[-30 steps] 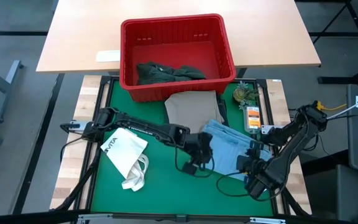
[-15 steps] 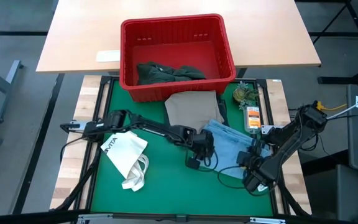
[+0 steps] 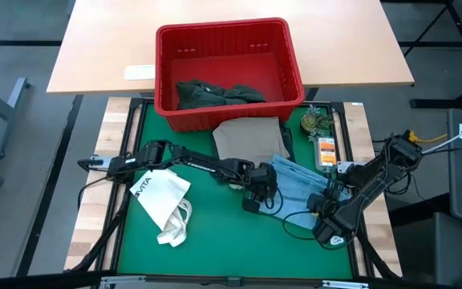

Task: Fold laundry
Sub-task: Fold the blue pants

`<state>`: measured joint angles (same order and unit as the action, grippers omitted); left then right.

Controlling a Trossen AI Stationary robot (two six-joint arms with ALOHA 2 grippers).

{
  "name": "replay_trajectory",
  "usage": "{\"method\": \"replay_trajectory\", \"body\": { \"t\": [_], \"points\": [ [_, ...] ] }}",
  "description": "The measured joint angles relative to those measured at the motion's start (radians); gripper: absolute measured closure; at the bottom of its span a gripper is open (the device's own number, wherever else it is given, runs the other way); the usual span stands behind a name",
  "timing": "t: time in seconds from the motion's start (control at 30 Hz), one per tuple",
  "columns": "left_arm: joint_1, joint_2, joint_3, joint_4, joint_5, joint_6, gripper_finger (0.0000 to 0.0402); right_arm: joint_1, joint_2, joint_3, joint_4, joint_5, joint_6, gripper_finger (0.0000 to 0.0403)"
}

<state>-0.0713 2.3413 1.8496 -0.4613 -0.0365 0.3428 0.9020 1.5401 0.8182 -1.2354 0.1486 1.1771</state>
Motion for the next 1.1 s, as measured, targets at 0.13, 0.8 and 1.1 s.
{"method": "replay_trajectory", "body": {
  "t": [0.13,0.8,1.1],
  "points": [
    [-0.014,-0.018,-0.002,-0.007,-0.006,-0.02,0.0276,0.001,0.0,0.064,-0.103,-0.01,-0.004,0.0228],
    [-0.124,-0.119,-0.004,0.007,0.125,-0.127,0.0276,0.002,0.019,0.327,0.019,0.245,-0.242,0.0228],
    [-0.115,-0.101,-0.097,0.031,0.038,-0.113,0.0276,0.002,0.1,0.208,0.068,0.177,-0.24,0.0228]
  ]
}}
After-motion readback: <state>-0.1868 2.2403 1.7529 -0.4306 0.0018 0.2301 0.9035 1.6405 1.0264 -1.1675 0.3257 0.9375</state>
